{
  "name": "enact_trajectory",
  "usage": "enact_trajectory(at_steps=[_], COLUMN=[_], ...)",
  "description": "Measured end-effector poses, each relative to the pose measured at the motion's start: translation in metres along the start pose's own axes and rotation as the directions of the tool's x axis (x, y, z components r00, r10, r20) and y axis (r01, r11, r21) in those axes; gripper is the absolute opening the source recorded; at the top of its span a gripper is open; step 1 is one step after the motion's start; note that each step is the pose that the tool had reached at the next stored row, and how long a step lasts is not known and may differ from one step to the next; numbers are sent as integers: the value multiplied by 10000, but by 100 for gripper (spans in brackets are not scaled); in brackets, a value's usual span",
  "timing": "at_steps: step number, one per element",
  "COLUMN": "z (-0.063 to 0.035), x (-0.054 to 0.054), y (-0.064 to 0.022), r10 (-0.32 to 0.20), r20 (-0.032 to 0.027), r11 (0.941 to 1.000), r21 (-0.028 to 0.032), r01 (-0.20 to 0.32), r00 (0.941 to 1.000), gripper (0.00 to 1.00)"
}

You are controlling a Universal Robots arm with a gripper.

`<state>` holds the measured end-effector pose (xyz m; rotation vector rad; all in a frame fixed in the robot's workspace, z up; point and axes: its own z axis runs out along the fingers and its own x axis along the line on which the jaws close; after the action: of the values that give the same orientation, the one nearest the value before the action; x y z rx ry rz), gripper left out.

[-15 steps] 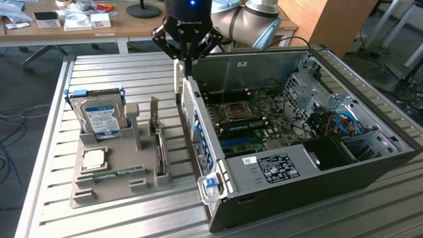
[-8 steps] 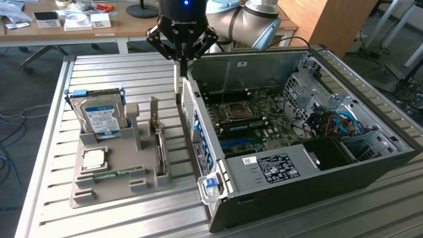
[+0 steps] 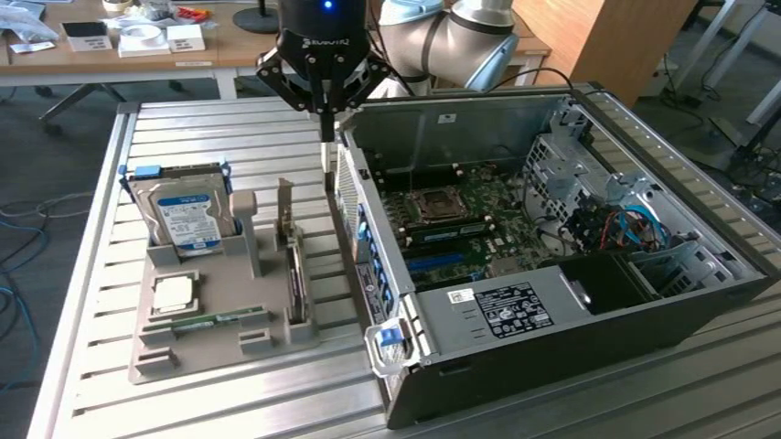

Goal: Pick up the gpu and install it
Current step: 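Reach for the gpu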

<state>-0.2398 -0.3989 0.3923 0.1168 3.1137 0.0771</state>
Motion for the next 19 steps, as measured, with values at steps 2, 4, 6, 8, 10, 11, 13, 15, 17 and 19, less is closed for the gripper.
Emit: enact_trajectory(at_steps=[2, 4, 6, 8, 10, 11, 13, 15, 17, 19], z=[-1, -2, -2, -3, -3, -4, -4, -5, -6, -6], x=[30, 58, 86, 115, 143, 157, 189, 222, 255, 286], y=[-2, -4, -7, -9, -11, -12, -14, -17, -19, -21], r10=[-1, -1, -1, -1, 0, -1, -1, -1, -1, -1], r20=[0, 0, 0, 0, 0, 0, 0, 1, 0, 0], r11=[10000, 10000, 10000, 10000, 10000, 10000, 10000, 10000, 10000, 10000], r21=[0, 0, 0, 0, 0, 0, 1, 0, 0, 0], r01=[1, 1, 1, 1, 0, 1, 1, 1, 1, 1], r00=[10000, 10000, 10000, 10000, 10000, 10000, 10000, 10000, 10000, 10000], gripper=[11, 11, 11, 11, 11, 11, 11, 11, 11, 11])
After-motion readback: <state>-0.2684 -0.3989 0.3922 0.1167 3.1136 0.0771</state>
